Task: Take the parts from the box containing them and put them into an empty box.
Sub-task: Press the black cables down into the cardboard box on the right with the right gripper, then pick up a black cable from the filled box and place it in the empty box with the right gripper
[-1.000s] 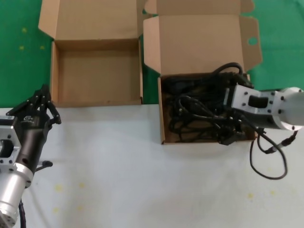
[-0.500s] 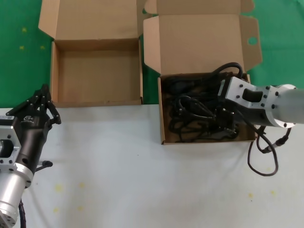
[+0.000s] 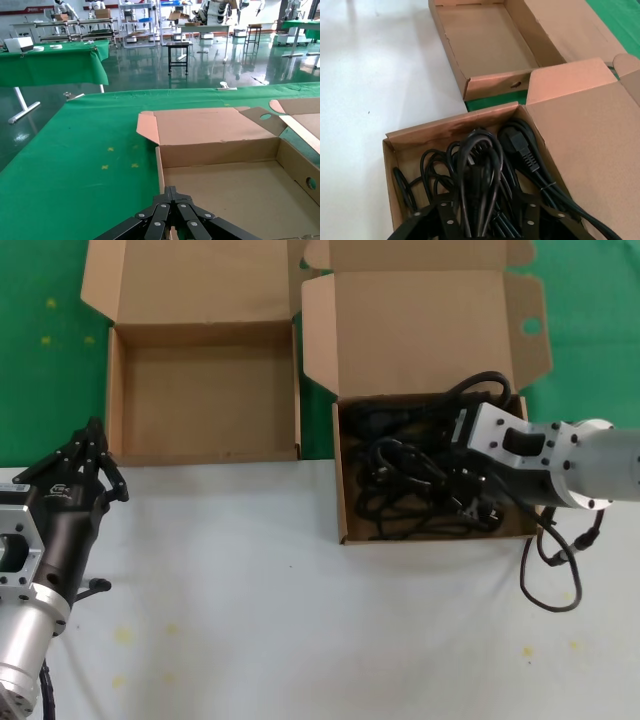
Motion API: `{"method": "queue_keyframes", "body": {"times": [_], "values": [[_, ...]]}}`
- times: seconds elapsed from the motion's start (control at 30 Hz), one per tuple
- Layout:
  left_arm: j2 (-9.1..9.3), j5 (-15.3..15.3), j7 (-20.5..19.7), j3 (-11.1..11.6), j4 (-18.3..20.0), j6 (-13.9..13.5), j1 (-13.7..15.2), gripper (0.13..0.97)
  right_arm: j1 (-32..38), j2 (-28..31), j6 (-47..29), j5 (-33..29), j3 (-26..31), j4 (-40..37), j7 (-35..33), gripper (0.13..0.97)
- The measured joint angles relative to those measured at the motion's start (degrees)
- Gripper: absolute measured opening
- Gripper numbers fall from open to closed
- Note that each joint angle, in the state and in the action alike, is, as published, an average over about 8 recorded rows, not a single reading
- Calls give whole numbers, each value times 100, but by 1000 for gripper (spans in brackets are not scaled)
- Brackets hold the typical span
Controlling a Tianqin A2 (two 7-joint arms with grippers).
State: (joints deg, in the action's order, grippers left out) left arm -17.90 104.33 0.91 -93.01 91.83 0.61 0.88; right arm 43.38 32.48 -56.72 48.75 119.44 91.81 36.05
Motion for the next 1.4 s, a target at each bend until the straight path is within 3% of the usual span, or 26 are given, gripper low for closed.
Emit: {"method": "queue_keyframes", "body": {"times": [0.43, 0.73, 1.07, 1.4], "values": [[0, 0, 0, 0, 0, 0, 0, 144, -153, -192, -222, -82, -354, 110, -244, 263], [0, 0, 0, 0, 0, 0, 0, 144, -254, -217, -313, -105, -536, 322, -359, 207], [0, 0, 0, 0, 0, 0, 0, 144, -115, -183, -558, -230, -730, 1074, -438, 206], [0, 0, 0, 0, 0, 0, 0, 144, 668, -884, -773, -765, -409, 1236, -677, 205]]}}
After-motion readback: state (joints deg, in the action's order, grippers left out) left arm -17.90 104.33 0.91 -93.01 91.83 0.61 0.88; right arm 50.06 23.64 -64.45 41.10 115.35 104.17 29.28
